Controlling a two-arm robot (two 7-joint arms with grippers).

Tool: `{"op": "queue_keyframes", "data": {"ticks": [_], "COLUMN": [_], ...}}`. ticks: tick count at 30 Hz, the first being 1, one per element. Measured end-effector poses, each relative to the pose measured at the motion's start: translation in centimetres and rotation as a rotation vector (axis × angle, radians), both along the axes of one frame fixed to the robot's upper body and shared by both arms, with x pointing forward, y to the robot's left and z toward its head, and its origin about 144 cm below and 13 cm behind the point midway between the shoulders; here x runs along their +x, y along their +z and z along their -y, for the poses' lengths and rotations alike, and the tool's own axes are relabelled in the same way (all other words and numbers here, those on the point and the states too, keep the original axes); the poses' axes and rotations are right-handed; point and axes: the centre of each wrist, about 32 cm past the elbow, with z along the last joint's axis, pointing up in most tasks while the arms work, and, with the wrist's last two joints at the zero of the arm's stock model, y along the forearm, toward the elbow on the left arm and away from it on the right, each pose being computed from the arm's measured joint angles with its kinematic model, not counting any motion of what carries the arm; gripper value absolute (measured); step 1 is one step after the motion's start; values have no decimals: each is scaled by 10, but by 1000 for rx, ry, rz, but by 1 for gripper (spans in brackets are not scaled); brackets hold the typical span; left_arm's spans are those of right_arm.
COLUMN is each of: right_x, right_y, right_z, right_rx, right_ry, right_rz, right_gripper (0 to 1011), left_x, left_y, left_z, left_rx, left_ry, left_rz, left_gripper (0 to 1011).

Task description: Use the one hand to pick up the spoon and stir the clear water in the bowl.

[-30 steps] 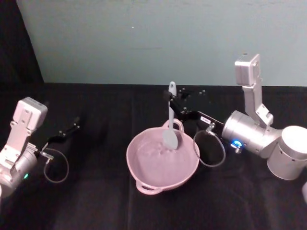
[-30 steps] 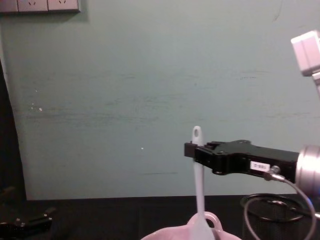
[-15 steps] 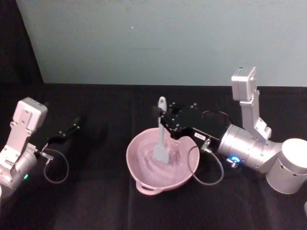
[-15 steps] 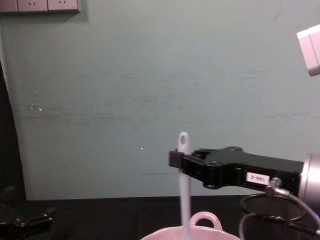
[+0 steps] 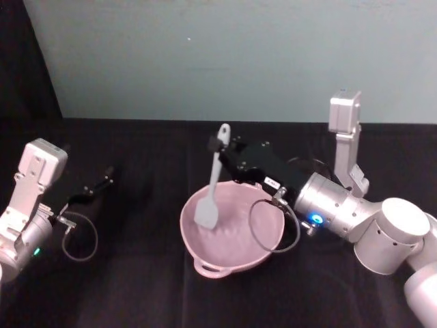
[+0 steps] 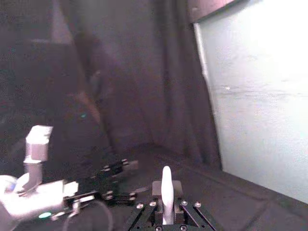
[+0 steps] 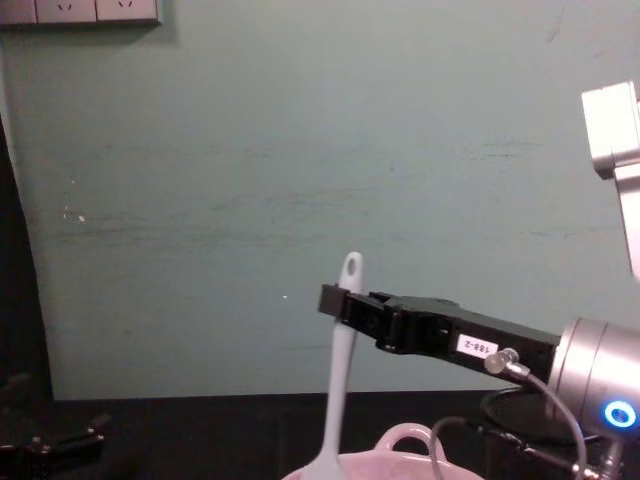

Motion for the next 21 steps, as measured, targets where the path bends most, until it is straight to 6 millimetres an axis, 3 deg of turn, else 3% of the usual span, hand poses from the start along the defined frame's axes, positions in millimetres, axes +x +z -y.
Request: {"op": "queue_keyframes", "data": {"ticks": [9, 16, 21], "right_x": [6, -3, -14], "right_y": [8, 20, 25], "right_z": [20, 33, 30], "right_rx": [-91, -181, -211], "right_ry": [-110, -146, -119], "right_rz": [47, 109, 128], "right_gripper": [121, 121, 121], "left_x": [0, 0, 0], "left_y": [0, 0, 0], "left_z": [0, 0, 0], "left_rx": [0, 0, 0], "left_ry": [0, 0, 0], "left_rz": [0, 0, 0], "left_gripper": [1005, 1005, 1005]}}
